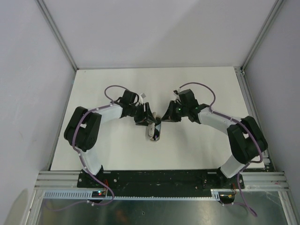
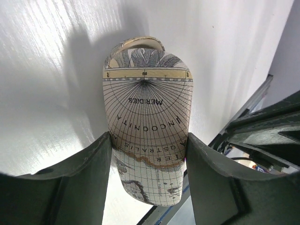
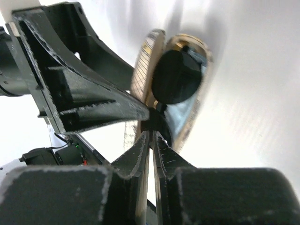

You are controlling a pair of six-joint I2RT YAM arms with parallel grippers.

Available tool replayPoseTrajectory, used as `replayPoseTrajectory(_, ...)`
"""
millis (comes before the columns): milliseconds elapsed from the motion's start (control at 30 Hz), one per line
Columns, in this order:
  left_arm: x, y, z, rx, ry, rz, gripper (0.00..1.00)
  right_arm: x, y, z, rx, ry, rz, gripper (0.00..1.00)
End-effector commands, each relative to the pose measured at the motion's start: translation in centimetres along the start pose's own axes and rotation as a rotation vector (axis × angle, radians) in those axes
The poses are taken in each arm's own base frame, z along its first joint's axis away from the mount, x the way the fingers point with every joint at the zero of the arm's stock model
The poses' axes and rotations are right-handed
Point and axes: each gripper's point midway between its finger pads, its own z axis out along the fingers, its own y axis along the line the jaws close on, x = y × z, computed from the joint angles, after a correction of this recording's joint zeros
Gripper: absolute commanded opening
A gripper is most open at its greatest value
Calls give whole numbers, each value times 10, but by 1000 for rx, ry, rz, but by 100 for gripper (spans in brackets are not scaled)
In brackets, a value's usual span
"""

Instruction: Organize the sunglasses

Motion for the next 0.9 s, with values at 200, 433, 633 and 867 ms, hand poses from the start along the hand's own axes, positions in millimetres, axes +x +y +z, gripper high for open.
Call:
replayPoseTrajectory(200,-9,80,-4,-548,-24,92,46,10,-49,-36,91,-42,12,11)
replayPoseTrajectory(433,-12,72,12,-677,-29,178,55,13,-64,-47,107,-53,28,11)
replayPoseTrajectory(633,-33,23,6,-583,-98,241,96,15,-67,-52,113,-54,22,11)
replayPoseTrajectory(867,-57,-44,-22,-465,-217,338,100,17,-69,-54,119,-51,-7,13)
